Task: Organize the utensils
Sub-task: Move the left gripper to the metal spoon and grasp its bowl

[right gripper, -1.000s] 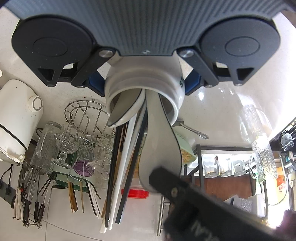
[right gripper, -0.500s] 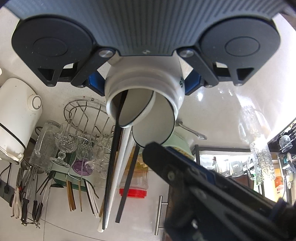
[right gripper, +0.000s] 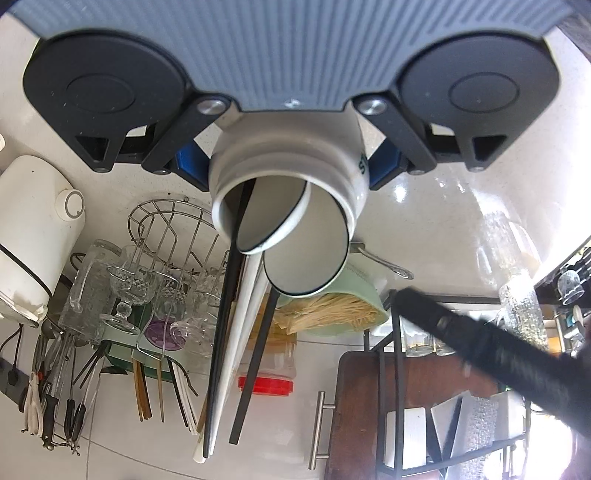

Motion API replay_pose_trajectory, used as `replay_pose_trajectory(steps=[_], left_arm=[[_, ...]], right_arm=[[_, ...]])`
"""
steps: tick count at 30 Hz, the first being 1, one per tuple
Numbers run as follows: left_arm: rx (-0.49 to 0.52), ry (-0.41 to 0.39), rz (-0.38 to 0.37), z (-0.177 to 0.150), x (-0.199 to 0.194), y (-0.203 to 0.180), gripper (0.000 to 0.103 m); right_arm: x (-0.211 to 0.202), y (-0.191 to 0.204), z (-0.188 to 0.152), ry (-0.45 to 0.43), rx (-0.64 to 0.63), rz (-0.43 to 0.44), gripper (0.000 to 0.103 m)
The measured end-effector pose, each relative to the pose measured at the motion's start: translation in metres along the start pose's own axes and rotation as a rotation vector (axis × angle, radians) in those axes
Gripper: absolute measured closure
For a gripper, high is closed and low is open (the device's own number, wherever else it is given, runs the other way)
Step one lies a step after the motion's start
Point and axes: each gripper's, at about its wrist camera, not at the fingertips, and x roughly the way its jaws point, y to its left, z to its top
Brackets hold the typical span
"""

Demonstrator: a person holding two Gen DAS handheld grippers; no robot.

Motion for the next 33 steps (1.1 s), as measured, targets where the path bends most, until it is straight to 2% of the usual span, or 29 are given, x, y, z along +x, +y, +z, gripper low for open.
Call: replay_pose_trajectory(steps=[9, 20, 27, 33], left_arm=[[0.109, 0.046, 0.072, -0.006, 0.044, 0.018, 0.06], [0.298, 0.008, 0.079, -0.005, 0.098, 0.008, 0.058], [0.277, 0.012, 0.108, -0.005, 0.13, 0.007, 0.058], [0.314, 0.022, 0.121, -0.003, 0.145, 0.001, 0.059]], right_arm=[[0.001, 0.001, 0.003, 0.021, 0.032, -0.025, 0.012], [0.001, 0.002, 0.002, 0.019, 0.041, -0.048, 0.012], [0.0, 0.002, 0.001, 0.02, 0.027, -0.039, 0.012], [-0.002, 0.002, 0.0, 0.012, 0.025, -0.034, 0.012]])
